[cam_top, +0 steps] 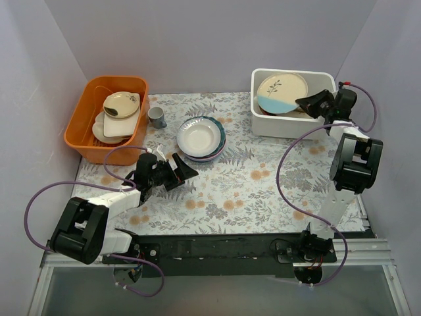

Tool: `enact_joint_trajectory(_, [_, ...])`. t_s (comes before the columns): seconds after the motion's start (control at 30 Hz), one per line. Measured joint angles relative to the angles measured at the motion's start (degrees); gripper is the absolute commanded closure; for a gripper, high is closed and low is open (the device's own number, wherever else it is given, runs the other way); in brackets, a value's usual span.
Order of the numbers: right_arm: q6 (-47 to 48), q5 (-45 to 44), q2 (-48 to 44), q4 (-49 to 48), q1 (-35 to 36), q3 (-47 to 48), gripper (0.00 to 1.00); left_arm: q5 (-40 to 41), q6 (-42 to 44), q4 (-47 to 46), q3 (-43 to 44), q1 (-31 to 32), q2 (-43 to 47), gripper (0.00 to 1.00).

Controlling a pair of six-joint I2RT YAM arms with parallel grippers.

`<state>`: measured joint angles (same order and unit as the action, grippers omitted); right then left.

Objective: Place the plates into the plastic bin on the countertop
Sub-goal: Place the plate in the plastic bin.

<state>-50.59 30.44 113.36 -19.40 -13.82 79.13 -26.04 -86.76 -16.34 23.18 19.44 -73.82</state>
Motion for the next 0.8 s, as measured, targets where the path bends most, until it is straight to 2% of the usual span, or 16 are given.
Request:
enact_joint_trajectory(0.6, [1.2, 0.5, 1.4, 0.9, 0.2, 0.4, 0.99, -0.4, 0.2, -0.3, 0.0, 0.0, -1.1, 0.02])
enact_joint_trajectory(0.8, [1.5, 0.9, 1.4, 1.5, 0.0, 0.3, 0.83, -0.4, 0.2, -0.3, 0.0, 0.0, -1.1, 0.02])
